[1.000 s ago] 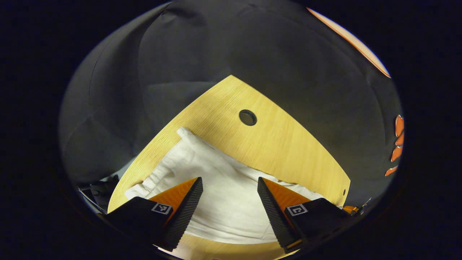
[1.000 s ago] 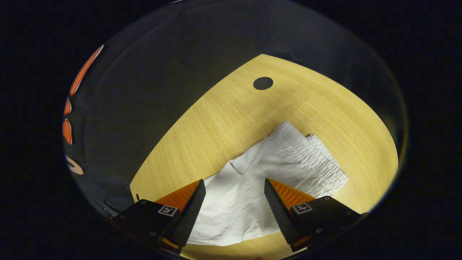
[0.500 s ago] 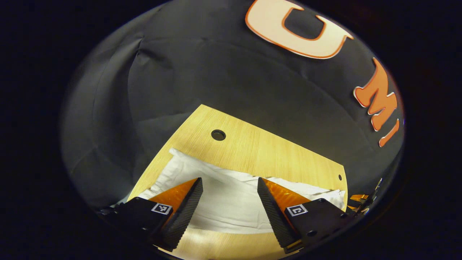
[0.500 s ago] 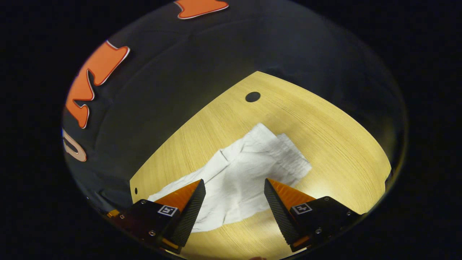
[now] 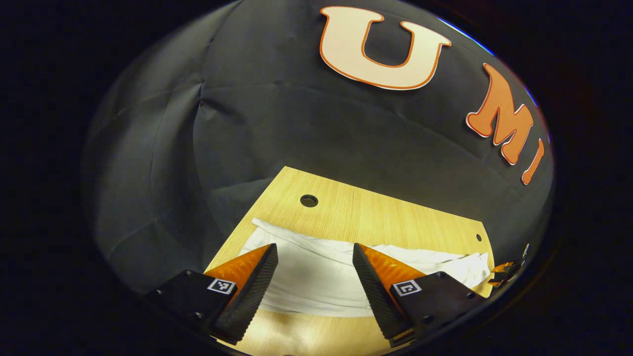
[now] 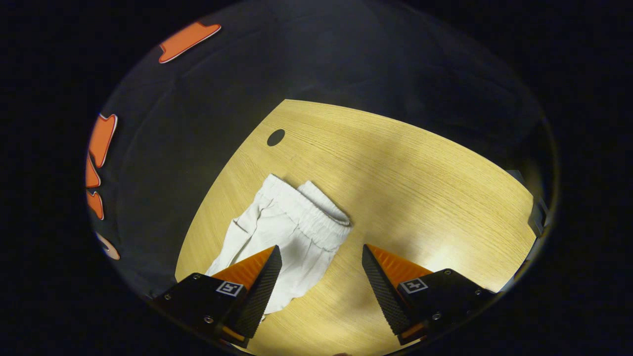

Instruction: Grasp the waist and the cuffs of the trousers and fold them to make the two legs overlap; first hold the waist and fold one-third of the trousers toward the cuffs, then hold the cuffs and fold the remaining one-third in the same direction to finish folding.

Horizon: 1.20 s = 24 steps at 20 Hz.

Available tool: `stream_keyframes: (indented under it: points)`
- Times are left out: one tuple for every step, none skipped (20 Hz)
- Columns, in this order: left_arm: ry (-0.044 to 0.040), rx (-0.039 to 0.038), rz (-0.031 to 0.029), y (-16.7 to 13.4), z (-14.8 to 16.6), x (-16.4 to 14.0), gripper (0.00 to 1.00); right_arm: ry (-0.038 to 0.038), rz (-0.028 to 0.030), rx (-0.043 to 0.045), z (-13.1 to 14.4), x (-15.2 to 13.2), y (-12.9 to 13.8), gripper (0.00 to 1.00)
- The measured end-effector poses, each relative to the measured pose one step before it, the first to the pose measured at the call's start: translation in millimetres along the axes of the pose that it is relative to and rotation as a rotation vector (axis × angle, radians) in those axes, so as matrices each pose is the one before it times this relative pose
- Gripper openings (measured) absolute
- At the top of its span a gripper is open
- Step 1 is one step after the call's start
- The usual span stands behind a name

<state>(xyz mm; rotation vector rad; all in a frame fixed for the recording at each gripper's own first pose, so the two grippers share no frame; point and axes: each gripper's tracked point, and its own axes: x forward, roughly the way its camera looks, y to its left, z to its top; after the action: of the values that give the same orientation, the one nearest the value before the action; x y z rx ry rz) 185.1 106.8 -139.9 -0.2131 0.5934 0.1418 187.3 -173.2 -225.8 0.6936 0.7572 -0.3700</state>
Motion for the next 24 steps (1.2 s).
stream_keyframes:
  points:
    - [-0.00480,0.00026,0.00791,2.14,-1.64,-2.84,0.99,0.00855,0.00307,0.01338,2.08,6.67,1.06,0.99]
    - [-0.01213,0.00730,0.00714,-0.08,1.38,-1.77,0.99,0.00723,0.00729,0.01677,2.02,6.98,2.29,0.99]
    - [-0.00891,0.01023,0.01324,0.91,0.67,-0.20,0.99,0.01201,0.00581,0.01814,1.31,3.64,2.23,0.99]
    - [-0.00927,0.00659,0.01048,-0.14,2.09,-2.71,0.99,0.01181,0.00290,0.01826,-0.65,5.08,2.44,0.99]
    - [-0.01175,-0.00081,0.00571,-0.87,1.66,-1.53,0.99,0.01229,-0.00274,0.01593,-2.53,5.53,0.77,0.99]
    - [-0.00641,-0.00736,0.00358,-0.15,0.33,-1.75,0.99,0.01060,-0.00089,0.00688,-1.00,4.69,0.57,0.98]
    - [-0.00531,-0.00865,0.00336,1.41,-0.62,-2.64,0.99,0.00965,-0.00822,-0.00268,-0.55,3.72,-1.27,0.98]
    - [-0.00105,-0.00211,0.01074,2.23,-0.74,-1.58,0.99,0.00422,-0.01692,-0.00506,0.90,3.32,-3.57,0.96]
    - [-0.00126,0.00036,0.01015,-0.31,-1.20,-0.68,0.99,0.00142,-0.01329,-0.00133,1.49,4.29,-3.19,0.95]
    - [0.00141,0.00074,0.00598,-1.26,-0.20,-1.72,0.99,0.00322,-0.00618,0.00239,1.19,2.11,-1.82,0.88]
    - [0.00334,-0.00187,0.00311,-1.54,-2.02,0.11,0.99,-0.00384,-0.00206,0.00603,1.00,0.28,-2.48,0.83]
    - [0.00263,-0.00227,0.00373,-1.07,-1.59,0.11,0.99,-0.00129,0.00296,0.00124,0.93,0.52,-2.50,0.73]
    - [0.00006,-0.00195,0.00720,1.59,-0.61,0.23,0.99,0.00196,0.01345,0.00141,1.00,-0.98,-3.02,0.68]
    - [-0.00152,-0.00126,0.01036,0.57,0.73,-0.31,0.99,-0.00328,0.00209,0.00689,3.11,-1.23,-4.07,0.54]
    - [-0.00272,-0.00069,0.00955,-0.16,-0.09,-0.20,1.00,0.00222,0.00997,0.01066,-0.28,-2.65,0.83,0.42]
    - [-0.00204,-0.00183,0.00523,-0.29,0.74,-1.05,1.00,0.00419,0.01611,0.00053,-1.44,-0.66,2.93,0.21]
    - [-0.00306,-0.00463,0.00380,-0.17,-0.97,-0.75,1.00,0.00089,0.00683,-0.01382,0.55,0.55,-0.42,0.17]
    - [-0.00382,-0.00669,0.00234,-0.35,0.47,-1.01,0.99,-0.01107,0.01173,-0.01022,3.63,-1.96,2.38,0.10]
    - [-0.00364,-0.00438,0.00235,0.14,-0.45,-1.00,1.00,-0.01696,0.02093,-0.01096,3.13,-5.44,4.20,0.08]
    - [-0.00799,-0.00176,0.00583,1.15,1.54,-1.13,0.99,-0.01849,0.02184,-0.01133,3.21,-5.93,4.30,0.06]
    - [-0.00673,0.00043,0.00448,-0.01,0.87,-1.17,1.00,-0.01672,0.02188,-0.01442,3.62,-5.60,6.31,0.05]
    - [-0.00294,0.00030,0.00337,0.31,0.74,-0.67,0.99,-0.01354,0.02670,-0.01843,2.97,-5.05,10.29,0.05]
    - [-0.00062,-0.00239,-0.00378,-1.01,-0.12,-1.31,0.99,-0.01415,0.02875,-0.01817,-1.01,-1.70,11.47,0.05]
    - [0.00036,-0.00422,-0.01000,-0.91,1.00,0.16,0.99,-0.01044,0.03023,-0.01487,0.71,-4.69,9.75,0.05]
